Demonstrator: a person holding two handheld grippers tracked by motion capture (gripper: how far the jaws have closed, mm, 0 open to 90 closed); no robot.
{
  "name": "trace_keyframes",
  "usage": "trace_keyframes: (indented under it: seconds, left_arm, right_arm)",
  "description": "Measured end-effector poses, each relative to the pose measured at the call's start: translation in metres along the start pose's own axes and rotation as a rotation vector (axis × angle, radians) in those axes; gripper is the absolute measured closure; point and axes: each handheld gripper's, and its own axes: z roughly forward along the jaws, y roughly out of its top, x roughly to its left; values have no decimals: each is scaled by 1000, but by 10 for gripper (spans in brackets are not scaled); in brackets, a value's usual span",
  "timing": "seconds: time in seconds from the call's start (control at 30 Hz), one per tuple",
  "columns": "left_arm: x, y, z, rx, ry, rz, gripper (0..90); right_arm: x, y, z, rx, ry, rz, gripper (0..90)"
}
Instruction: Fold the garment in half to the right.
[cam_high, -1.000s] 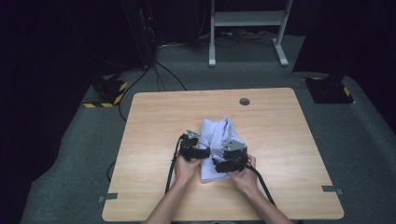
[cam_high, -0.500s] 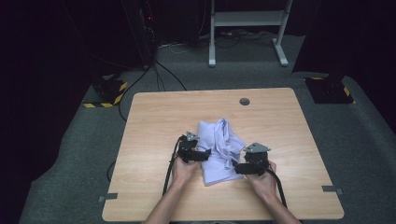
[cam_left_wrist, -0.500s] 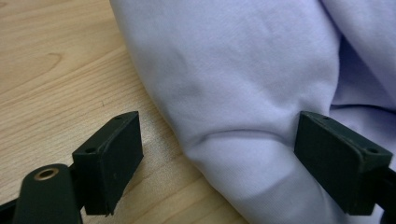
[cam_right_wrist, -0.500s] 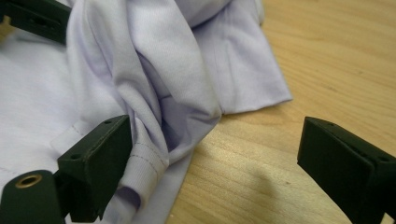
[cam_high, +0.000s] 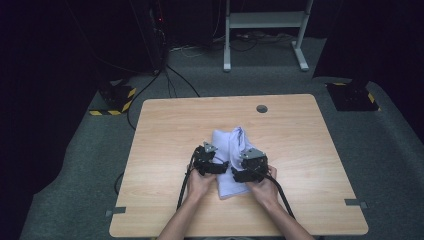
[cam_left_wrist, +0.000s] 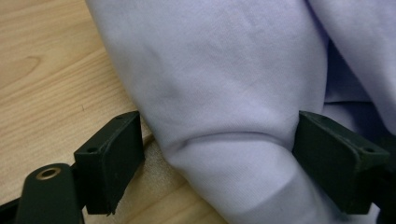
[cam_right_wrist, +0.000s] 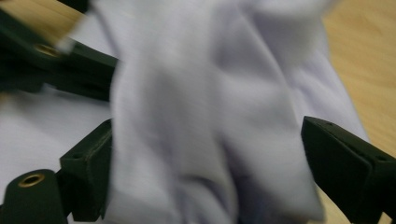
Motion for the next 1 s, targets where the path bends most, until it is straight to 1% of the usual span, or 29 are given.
trace_keyframes:
  seconds: [0.03,0.13,0.23,0.3,0.33,0.4,0.47,0.53,0.6,0.67,0.73,0.8,0.83,0.87,0.9,0.93,1.0]
  left_arm:
    - [1,1,1,7,-4,11,166]
    - [5,5,3,16,-7,17,164]
    - [9,6,3,15,-13,19,163]
    - [10,5,2,11,-18,10,163]
    - [10,4,2,11,-22,-1,162]
    - [10,3,-2,1,-27,-22,154]
    - [8,2,-8,-26,-35,-35,150]
    - [3,2,-14,-51,-44,-47,142]
    - [-3,3,-17,-47,-32,-30,141]
    - [-9,3,-15,-24,-13,-6,131]
    - [-12,2,-11,-1,11,19,124]
    - [-12,0,-9,12,15,20,122]
    - [-11,-1,-9,17,17,19,126]
    - [-10,-3,-9,24,24,26,131]
    - [-8,-4,-8,33,27,34,134]
    - [-7,-5,-8,32,23,31,137]
    - [-5,-6,-9,29,16,29,140]
  right_arm:
    - [-6,-3,0,4,-2,19,108]
    - [-21,-12,-9,-10,-18,68,113]
    - [-32,-22,-18,-8,-49,72,120]
    - [-42,-31,-24,-1,-56,92,120]
    - [-44,-34,-26,-1,-59,95,120]
    - [-50,-39,-31,-2,-51,114,119]
    - [-51,-39,-37,-22,-45,110,121]
    - [-47,-36,-43,-62,-24,96,125]
    - [-40,-29,-47,-96,5,73,124]
    - [-31,-22,-45,-109,27,46,123]
    - [-24,-17,-37,-87,26,21,125]
    - [-23,-17,-24,-35,19,20,123]
    - [-25,-20,-18,-9,9,28,117]
    - [-29,-23,-13,7,7,41,110]
    - [-34,-27,-13,-5,29,78,115]
    - [-39,-31,-15,-10,15,97,119]
    - [-45,-36,-19,1,-24,93,127]
